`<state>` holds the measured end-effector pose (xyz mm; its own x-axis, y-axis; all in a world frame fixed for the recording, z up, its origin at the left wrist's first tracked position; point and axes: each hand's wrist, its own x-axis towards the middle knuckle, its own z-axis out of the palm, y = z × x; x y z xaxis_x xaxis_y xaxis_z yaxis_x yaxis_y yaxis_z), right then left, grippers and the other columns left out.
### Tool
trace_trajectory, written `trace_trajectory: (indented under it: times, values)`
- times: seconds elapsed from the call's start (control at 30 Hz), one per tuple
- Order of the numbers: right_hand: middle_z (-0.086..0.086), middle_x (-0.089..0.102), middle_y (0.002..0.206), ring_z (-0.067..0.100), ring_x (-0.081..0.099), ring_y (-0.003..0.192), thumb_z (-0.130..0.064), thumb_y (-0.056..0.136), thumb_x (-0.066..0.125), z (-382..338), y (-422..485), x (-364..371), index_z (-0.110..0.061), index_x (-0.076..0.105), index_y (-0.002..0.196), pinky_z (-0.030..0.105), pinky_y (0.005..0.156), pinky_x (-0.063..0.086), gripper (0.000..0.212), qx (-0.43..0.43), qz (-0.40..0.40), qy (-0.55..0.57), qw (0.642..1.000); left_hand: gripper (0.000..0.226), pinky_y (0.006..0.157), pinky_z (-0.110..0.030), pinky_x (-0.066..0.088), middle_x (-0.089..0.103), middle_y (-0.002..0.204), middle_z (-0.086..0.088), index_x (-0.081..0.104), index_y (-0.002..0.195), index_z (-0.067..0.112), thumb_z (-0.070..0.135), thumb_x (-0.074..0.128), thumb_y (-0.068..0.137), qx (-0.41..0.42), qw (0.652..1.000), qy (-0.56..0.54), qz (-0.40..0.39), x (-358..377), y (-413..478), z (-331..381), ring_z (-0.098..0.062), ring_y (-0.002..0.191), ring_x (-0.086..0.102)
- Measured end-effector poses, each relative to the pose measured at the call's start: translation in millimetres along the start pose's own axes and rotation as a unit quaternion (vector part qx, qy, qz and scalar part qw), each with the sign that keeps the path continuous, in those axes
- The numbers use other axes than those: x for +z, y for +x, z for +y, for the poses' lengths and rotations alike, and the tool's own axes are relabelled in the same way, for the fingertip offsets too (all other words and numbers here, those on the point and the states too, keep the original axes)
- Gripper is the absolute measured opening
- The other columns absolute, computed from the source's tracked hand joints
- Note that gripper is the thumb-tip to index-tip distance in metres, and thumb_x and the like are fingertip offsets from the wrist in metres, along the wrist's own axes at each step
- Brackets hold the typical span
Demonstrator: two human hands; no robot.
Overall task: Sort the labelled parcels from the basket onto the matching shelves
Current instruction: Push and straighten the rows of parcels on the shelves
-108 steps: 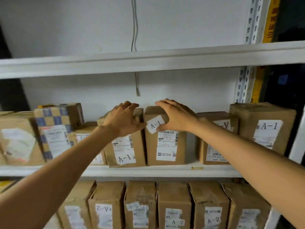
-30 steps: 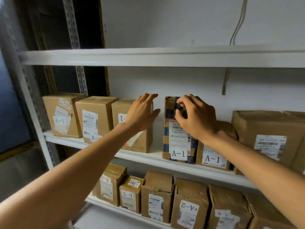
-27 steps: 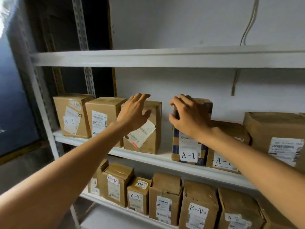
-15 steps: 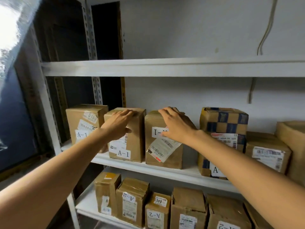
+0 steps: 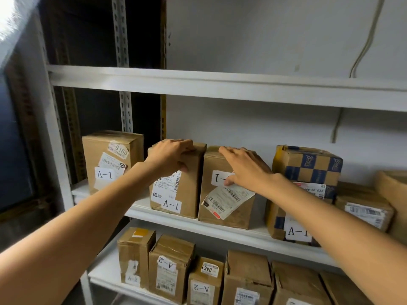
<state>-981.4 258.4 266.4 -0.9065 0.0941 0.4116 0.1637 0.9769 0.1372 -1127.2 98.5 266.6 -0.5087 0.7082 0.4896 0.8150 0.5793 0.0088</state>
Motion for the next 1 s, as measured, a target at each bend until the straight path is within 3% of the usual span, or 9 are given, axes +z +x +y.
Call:
trace_trajectory:
  times: [0.23, 0.63, 0.83, 0.9, 1.0]
  values:
    - [0.008, 0.049, 0.133, 0.027, 0.049, 0.120, -0.025, 0.073, 0.081, 9.8, -10.3, -5.3, -0.020, 0.031, 0.140, 0.041, 0.094, 0.047, 0.084, 0.024, -0.014, 0.005, 1.000, 0.054, 0.082, -0.035, 0.049, 0.062, 0.120, 0.000, 0.051, 0.126, 0.026, 0.031, 0.076, 0.079, 0.005, 1.000, 0.027, 0.007, -0.6, 1.0, 22.3, -0.025, 0.103, 0.059]
    - [0.007, 0.049, 0.132, 0.026, 0.052, 0.117, -0.022, 0.072, 0.081, 12.3, -23.0, -9.6, -0.019, 0.031, 0.138, 0.038, 0.091, 0.046, 0.083, 0.041, -0.014, -0.030, 0.999, 0.055, 0.079, -0.033, 0.051, 0.063, 0.118, 0.000, 0.049, 0.130, 0.030, 0.035, 0.073, 0.081, -0.010, 0.999, 0.004, 0.030, 2.0, -7.5, 39.1, -0.023, 0.105, 0.060]
    - [0.007, 0.049, 0.131, 0.026, 0.053, 0.115, -0.023, 0.071, 0.082, 13.5, -26.5, -10.2, -0.018, 0.030, 0.140, 0.039, 0.092, 0.048, 0.086, 0.058, -0.023, -0.028, 0.998, 0.056, 0.071, -0.029, 0.042, 0.062, 0.120, 0.000, 0.047, 0.133, 0.030, 0.033, 0.072, 0.083, 0.002, 0.999, 0.012, 0.037, 5.2, -4.7, 42.7, -0.023, 0.107, 0.059]
    - [0.006, 0.050, 0.129, 0.025, 0.053, 0.113, -0.028, 0.071, 0.082, 14.0, -25.0, -9.9, -0.018, 0.031, 0.137, 0.039, 0.091, 0.049, 0.085, 0.057, -0.028, -0.037, 0.997, 0.059, 0.075, -0.031, 0.050, 0.062, 0.120, 0.001, 0.046, 0.135, 0.031, 0.031, 0.070, 0.081, 0.016, 0.999, -0.009, 0.031, 5.0, -5.7, 36.1, -0.024, 0.106, 0.060]
    - [0.006, 0.048, 0.132, 0.025, 0.050, 0.117, -0.039, 0.073, 0.075, 8.5, -17.4, -10.7, -0.017, 0.030, 0.138, 0.040, 0.095, 0.046, 0.082, 0.045, 0.012, -0.037, 0.998, 0.053, 0.090, -0.039, 0.052, 0.060, 0.128, 0.001, 0.048, 0.134, 0.027, 0.028, 0.065, 0.083, 0.017, 0.984, -0.171, 0.056, 0.4, -11.4, 18.6, -0.022, 0.112, 0.058]
